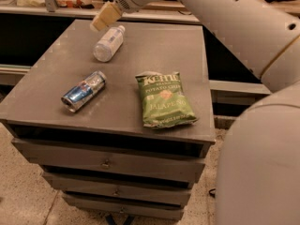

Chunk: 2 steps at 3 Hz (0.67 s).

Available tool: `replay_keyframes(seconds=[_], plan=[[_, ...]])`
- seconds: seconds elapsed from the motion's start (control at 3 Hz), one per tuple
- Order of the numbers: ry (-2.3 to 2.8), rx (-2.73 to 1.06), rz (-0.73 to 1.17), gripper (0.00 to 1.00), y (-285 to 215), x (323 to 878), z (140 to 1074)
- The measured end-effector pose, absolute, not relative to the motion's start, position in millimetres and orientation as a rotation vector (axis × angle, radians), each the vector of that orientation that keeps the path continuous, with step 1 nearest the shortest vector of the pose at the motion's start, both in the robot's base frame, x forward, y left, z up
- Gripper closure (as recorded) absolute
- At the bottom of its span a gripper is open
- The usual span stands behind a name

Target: Move blue plastic bottle near redbull can

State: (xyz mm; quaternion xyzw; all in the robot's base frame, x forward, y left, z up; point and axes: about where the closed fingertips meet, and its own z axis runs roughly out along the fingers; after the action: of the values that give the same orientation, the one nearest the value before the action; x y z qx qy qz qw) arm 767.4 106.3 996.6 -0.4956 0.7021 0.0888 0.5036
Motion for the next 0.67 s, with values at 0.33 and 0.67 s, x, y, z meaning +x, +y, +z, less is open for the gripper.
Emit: replay_keyframes(seconds=[0.33,0.67], plan=[[1.701,-1.073,0.164,0.00,114,759,997],[1.701,-0.998,0.069,0.00,124,770,974]])
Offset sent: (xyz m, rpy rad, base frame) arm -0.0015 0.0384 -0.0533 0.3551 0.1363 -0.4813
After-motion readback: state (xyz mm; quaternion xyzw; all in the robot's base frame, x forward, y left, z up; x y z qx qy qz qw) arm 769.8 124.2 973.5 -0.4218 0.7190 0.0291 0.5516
